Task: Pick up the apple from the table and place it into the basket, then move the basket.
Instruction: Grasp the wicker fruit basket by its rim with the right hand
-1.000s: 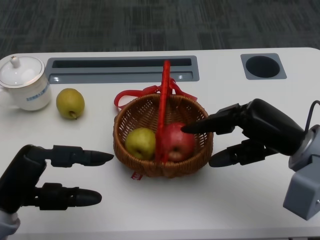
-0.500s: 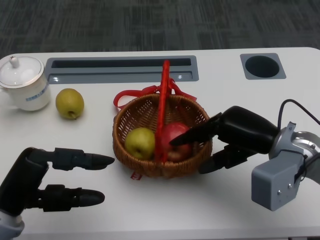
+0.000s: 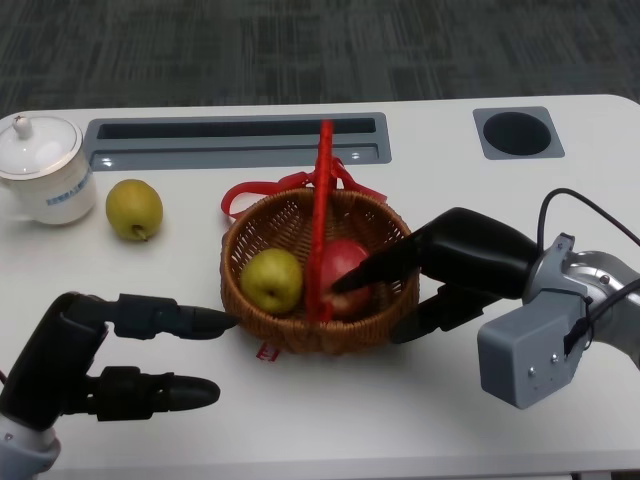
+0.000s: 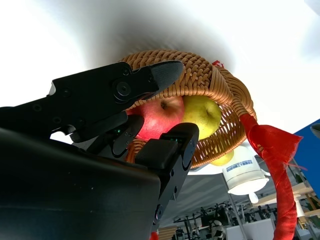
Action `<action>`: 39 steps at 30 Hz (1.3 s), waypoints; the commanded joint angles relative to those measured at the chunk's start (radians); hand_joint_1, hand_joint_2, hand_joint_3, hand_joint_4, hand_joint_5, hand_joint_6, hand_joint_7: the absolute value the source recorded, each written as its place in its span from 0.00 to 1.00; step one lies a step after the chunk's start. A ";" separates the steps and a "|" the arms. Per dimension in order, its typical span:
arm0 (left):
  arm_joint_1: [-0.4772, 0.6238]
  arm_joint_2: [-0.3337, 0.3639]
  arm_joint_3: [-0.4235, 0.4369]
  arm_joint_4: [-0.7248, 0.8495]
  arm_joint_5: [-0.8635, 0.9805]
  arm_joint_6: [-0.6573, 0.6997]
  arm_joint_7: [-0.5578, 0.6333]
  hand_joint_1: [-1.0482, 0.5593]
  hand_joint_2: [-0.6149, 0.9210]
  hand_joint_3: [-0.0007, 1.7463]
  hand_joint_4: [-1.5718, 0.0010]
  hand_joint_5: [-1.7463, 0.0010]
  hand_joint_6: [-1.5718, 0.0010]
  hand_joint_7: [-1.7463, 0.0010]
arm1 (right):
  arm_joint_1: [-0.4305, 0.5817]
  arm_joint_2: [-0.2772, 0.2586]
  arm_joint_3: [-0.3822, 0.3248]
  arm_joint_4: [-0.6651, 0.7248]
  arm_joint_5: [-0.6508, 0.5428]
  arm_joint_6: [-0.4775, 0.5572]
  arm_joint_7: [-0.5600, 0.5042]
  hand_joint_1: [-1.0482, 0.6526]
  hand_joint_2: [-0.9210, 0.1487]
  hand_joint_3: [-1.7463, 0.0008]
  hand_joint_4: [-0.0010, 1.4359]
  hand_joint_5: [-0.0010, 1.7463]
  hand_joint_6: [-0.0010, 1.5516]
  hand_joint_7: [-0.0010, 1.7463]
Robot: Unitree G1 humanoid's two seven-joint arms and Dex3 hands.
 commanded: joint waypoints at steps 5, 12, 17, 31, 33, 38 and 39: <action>0.005 -0.003 0.025 -0.031 0.006 0.004 0.002 0.38 0.85 0.00 0.20 0.98 0.27 0.99 | 0.053 -0.035 0.106 -0.020 -0.101 0.042 -0.021 0.23 0.01 1.00 0.62 0.01 0.46 0.00; -0.007 -0.016 0.033 -0.029 0.016 0.000 0.004 0.40 0.85 0.00 0.19 0.98 0.26 0.99 | 0.095 -0.096 0.157 -0.165 -0.115 0.071 0.068 0.22 0.05 1.00 0.71 0.03 0.45 0.00; -0.013 -0.026 0.041 -0.031 0.028 -0.003 0.010 0.39 0.85 0.00 0.18 0.98 0.26 0.99 | 0.108 -0.110 0.155 -0.246 -0.073 0.152 0.235 0.43 0.13 0.99 0.75 0.06 0.38 0.01; 0.001 -0.045 0.070 -0.050 0.045 -0.018 0.029 0.39 0.85 0.00 0.17 0.99 0.25 1.00 | 0.040 -0.055 0.182 -0.091 -0.225 0.052 -0.319 0.46 0.03 0.99 0.48 0.82 0.60 0.43; 0.001 -0.047 0.072 -0.050 0.044 -0.020 0.029 0.39 0.85 0.00 0.18 0.99 0.25 1.00 | 0.023 -0.049 0.187 -0.064 -0.244 0.058 -0.388 0.45 0.01 0.96 0.42 0.93 0.46 0.68; 0.003 -0.054 0.074 -0.056 0.043 -0.018 0.031 0.40 0.85 0.00 0.17 0.99 0.25 0.99 | -0.012 -0.042 0.196 -0.018 -0.282 0.065 -0.524 0.45 0.00 0.87 0.41 1.00 0.33 0.96; 0.003 -0.057 0.076 -0.056 0.045 -0.022 0.034 0.40 0.85 0.00 0.17 0.99 0.24 0.99 | -0.019 -0.041 0.195 -0.011 -0.287 0.067 -0.542 0.45 0.00 0.85 0.41 1.00 0.32 0.98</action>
